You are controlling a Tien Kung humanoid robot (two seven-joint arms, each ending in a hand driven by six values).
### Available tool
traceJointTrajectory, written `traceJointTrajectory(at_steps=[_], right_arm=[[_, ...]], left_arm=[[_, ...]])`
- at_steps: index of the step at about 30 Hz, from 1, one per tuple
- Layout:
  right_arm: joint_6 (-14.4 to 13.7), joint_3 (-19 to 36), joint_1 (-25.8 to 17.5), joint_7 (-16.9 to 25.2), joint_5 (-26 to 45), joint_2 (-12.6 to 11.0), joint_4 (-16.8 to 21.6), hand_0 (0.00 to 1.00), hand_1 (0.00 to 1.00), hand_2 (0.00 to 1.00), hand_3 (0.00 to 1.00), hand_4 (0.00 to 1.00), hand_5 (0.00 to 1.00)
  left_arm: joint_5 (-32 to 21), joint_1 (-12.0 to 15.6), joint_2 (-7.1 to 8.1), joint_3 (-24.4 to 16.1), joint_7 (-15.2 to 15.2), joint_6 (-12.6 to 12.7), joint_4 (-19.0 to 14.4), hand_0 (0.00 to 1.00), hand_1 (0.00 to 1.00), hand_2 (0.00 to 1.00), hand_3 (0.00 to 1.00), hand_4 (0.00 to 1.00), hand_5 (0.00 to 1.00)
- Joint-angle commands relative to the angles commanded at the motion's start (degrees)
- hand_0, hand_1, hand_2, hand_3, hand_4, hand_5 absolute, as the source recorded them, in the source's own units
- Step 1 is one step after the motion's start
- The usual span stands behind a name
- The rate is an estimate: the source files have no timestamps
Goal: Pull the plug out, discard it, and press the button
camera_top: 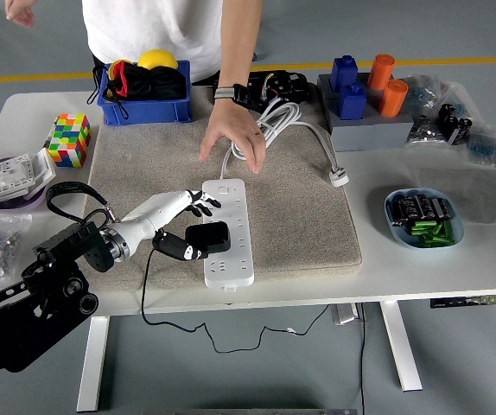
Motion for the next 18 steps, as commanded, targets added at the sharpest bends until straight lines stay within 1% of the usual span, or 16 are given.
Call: traceJointTrajectory(at_steps=[4, 5, 10, 11, 16, 17, 18], right_arm=[[0.0, -0.4, 0.0, 0.1, 0.2, 0.0, 0.0, 0.753, 0.663, 0.651, 0.619, 0.663, 0.507], [0.0, -0.4, 0.0, 0.1, 0.3, 0.0, 0.0, 0.753, 0.663, 0.651, 0.619, 0.663, 0.508], [0.0, -0.7, 0.0, 0.0, 0.3, -0.1, 0.0, 0.753, 0.663, 0.651, 0.619, 0.663, 0.508], [0.0, -0.7, 0.0, 0.0, 0.3, -0.1, 0.0, 0.753, 0.663, 0.651, 0.619, 0.663, 0.508], [-0.1, -0.9, 0.1, 0.0, 0.4, -0.2, 0.0, 0.753, 0.663, 0.651, 0.619, 0.663, 0.508], [-0.1, -0.9, 0.1, 0.0, 0.4, -0.2, 0.0, 0.753, 0.663, 0.651, 0.619, 0.663, 0.508], [-0.1, -0.9, 0.1, 0.0, 0.4, -0.2, 0.0, 0.753, 0.663, 0.651, 0.619, 0.663, 0.508]], left_arm=[[-0.6, -0.1, -0.2, 0.2, 0.5, -0.5, 0.1, 0.617, 0.561, 0.552, 0.682, 0.883, 0.002], [-0.6, -0.2, -0.25, 0.3, 0.6, -0.6, 0.2, 0.374, 0.403, 0.478, 0.635, 0.87, 0.002], [-0.7, -0.5, -0.37, 1.0, 1.0, -0.9, 0.7, 0.374, 0.403, 0.478, 0.635, 0.87, 0.002], [-0.7, -0.5, -0.41, 0.9, 1.1, -1.0, 0.7, 0.347, 0.348, 0.424, 0.585, 0.828, 0.002], [-1.2, -0.8, -0.58, 1.1, 1.4, -1.1, 0.8, 0.347, 0.348, 0.424, 0.585, 0.828, 0.002], [-1.3, -0.9, -0.62, 1.1, 1.4, -1.0, 0.9, 0.407, 0.307, 0.363, 0.568, 0.714, 0.002], [-1.5, -0.9, -0.67, 1.1, 1.4, -1.0, 1.0, 0.407, 0.307, 0.363, 0.568, 0.714, 0.002]])
